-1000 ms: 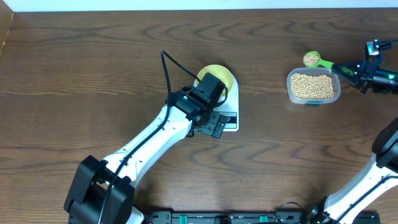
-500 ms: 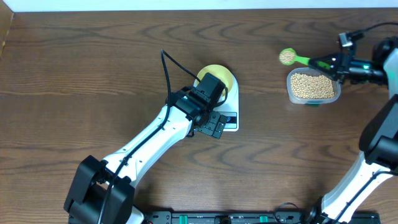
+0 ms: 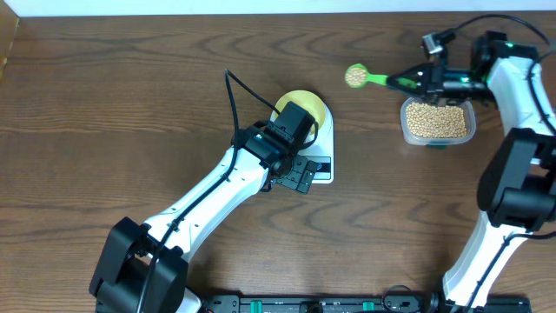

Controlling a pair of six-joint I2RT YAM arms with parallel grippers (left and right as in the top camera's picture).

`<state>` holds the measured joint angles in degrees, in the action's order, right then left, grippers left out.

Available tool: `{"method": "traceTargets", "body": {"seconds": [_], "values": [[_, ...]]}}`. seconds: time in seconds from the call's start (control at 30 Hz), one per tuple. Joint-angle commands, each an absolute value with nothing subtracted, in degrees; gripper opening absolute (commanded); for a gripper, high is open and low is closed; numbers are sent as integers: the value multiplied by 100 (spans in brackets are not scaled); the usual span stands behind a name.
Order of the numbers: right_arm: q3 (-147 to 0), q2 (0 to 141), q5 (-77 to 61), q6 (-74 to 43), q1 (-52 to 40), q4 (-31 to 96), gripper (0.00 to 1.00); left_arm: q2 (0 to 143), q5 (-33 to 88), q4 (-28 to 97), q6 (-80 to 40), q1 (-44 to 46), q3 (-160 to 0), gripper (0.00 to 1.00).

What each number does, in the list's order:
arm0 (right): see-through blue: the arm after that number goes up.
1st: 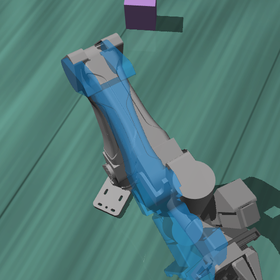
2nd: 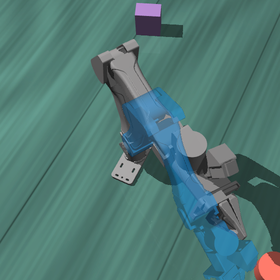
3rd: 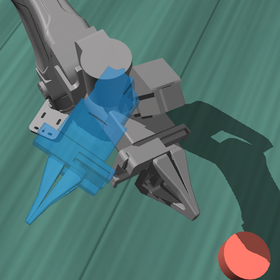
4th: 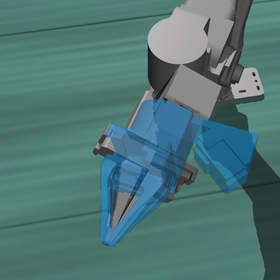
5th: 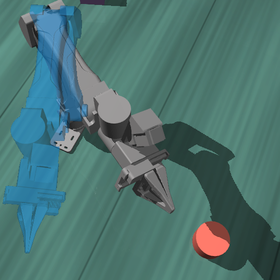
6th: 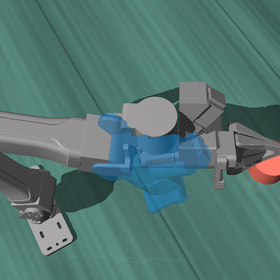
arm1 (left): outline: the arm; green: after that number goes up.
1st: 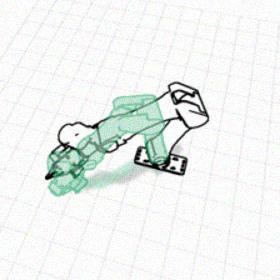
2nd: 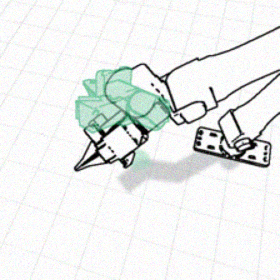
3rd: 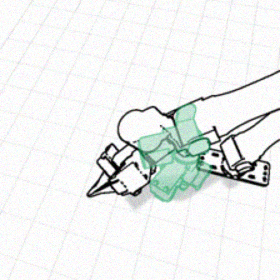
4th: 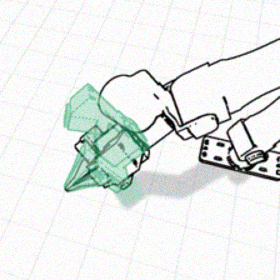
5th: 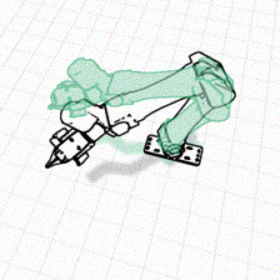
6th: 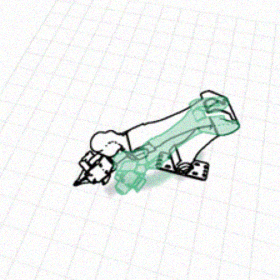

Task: Scoop item into bowl and weigh 50g on scale
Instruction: 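Carry the scoop left over the yellow bowl with the right gripper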

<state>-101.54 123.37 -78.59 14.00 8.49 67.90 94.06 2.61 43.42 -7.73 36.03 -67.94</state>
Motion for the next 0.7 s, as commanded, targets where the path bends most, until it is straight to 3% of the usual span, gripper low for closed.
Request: {"method": "traceTargets", "body": {"seconds": [0.0, 0.2, 0.67], "values": [[-10134, 12403, -8095, 794, 556, 6499, 1, 9419, 191, 4342, -825, 3610, -6781, 98], [-10134, 12403, -7570, 141, 130, 5848, 1, 9419, 189, 4342, -825, 3610, -6781, 98], [-10134, 12403, -6243, 132, -224, 5782, 1, 9419, 191, 4342, -825, 3610, -6781, 98]]}}
